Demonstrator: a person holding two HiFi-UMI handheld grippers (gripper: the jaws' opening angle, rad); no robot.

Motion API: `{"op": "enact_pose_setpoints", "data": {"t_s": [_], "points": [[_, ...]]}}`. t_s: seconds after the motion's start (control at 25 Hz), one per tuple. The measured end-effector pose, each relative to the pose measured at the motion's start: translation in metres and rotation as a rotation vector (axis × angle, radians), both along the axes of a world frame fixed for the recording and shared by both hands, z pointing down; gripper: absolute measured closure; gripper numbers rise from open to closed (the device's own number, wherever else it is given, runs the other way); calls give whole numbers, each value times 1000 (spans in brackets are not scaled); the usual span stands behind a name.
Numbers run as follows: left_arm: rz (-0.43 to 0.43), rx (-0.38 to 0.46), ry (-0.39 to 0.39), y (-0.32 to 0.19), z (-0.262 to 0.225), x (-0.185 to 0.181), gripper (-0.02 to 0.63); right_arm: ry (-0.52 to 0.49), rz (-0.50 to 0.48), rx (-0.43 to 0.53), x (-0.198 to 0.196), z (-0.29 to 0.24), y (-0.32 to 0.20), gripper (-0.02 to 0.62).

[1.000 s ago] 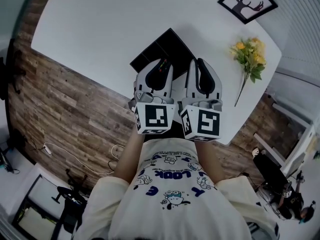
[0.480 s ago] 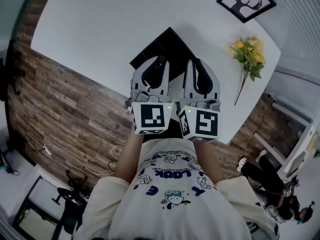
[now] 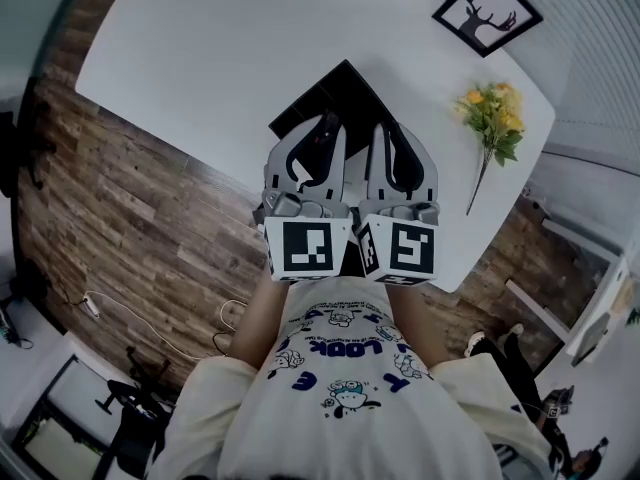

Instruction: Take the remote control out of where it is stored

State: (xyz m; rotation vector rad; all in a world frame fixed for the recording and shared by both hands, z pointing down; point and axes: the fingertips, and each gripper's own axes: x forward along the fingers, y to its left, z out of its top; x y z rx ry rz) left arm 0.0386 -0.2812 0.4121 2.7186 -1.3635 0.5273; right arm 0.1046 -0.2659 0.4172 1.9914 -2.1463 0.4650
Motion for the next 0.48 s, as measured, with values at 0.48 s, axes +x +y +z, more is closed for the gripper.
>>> {"op": "enact_pose_setpoints", "data": {"t_s": [0.48], "points": [[-76,86,57,19,-57,-17,536,-2,-69,88,-22,-46,8,535]]}}
